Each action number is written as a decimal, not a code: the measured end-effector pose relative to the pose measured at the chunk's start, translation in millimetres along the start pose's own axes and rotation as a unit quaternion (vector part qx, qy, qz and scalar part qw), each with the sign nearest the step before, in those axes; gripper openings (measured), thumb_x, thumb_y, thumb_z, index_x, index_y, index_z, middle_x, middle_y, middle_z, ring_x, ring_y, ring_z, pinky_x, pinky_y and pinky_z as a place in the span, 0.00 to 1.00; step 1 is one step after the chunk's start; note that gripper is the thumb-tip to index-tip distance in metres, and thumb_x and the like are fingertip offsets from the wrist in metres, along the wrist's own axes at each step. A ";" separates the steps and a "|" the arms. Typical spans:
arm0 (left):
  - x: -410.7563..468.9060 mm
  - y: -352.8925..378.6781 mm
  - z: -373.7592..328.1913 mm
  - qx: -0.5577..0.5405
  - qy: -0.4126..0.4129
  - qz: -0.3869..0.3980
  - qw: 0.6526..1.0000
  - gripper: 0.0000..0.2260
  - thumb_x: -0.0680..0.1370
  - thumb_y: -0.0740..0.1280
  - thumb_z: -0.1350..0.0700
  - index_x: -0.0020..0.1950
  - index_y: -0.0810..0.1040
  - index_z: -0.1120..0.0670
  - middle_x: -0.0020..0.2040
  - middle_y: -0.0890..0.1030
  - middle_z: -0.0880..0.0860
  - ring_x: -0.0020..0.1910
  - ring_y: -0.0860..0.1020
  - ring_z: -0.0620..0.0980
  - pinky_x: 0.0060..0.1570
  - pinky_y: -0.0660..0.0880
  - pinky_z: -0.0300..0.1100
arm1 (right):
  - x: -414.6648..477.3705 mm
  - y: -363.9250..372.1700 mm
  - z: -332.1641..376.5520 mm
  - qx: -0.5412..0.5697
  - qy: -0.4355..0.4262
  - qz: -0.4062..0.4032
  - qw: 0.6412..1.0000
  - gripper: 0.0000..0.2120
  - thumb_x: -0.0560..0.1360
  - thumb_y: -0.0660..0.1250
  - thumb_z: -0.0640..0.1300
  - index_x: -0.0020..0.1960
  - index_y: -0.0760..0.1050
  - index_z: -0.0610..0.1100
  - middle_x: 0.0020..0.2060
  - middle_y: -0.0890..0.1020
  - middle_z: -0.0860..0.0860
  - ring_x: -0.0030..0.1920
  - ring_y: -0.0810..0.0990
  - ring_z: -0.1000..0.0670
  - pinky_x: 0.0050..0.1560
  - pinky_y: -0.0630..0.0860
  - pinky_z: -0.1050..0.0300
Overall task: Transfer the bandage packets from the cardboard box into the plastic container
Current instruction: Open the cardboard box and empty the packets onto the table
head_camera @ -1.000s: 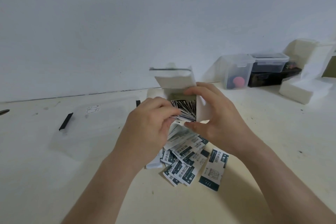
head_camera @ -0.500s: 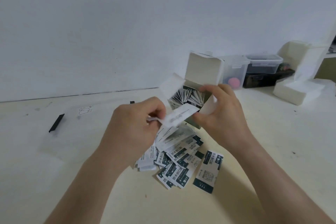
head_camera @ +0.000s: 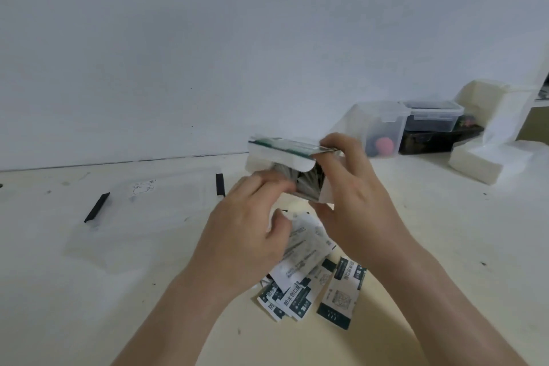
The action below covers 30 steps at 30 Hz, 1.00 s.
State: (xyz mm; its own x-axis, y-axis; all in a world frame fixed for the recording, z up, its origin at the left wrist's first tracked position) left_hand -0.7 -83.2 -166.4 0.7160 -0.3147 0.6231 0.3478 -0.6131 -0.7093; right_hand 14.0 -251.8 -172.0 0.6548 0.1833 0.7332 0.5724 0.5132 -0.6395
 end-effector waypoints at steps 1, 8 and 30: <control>-0.2 1.4 -0.7 -0.003 -0.005 -0.010 1.000 0.15 0.76 0.64 0.57 0.62 0.75 0.49 0.56 0.75 0.43 0.51 0.73 0.40 0.51 0.72 0.34 | 0.0 2.4 4.4 0.015 -0.008 0.007 1.000 0.33 0.63 0.75 0.30 0.65 0.70 0.42 0.65 0.68 0.46 0.58 0.76 0.45 0.47 0.76 0.59; 2.9 -2.3 5.6 0.048 -0.049 -0.091 0.993 0.12 0.74 0.71 0.61 0.56 0.81 0.53 0.42 0.82 0.48 0.35 0.73 0.40 0.39 0.71 0.34 | -0.9 4.8 9.0 0.097 -0.018 0.018 0.995 0.38 0.61 0.77 0.31 0.68 0.70 0.47 0.64 0.68 0.52 0.60 0.75 0.51 0.58 0.74 0.61; 8.5 -21.6 6.3 -0.208 -0.196 -0.184 0.941 0.17 0.71 0.71 0.65 0.42 0.81 0.41 0.31 0.77 0.47 0.30 0.72 0.44 0.32 0.69 0.28 | -1.5 3.7 1.5 0.072 0.074 0.007 0.995 0.35 0.65 0.78 0.39 0.70 0.70 0.47 0.64 0.69 0.52 0.60 0.73 0.52 0.60 0.66 0.66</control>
State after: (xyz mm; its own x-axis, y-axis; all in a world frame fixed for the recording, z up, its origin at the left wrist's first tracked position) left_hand 1.7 -68.0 -147.8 0.7894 0.2152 0.5749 0.4075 -0.8841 -0.2287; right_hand 14.4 -248.9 -175.2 0.7337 0.0721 0.6756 0.4930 0.6277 -0.6024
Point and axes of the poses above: each hand's wrist, its own x-axis towards the middle knuckle, its own y-axis out of the palm, z = x × y, the point moved 1 cm from there along x, towards the middle knuckle
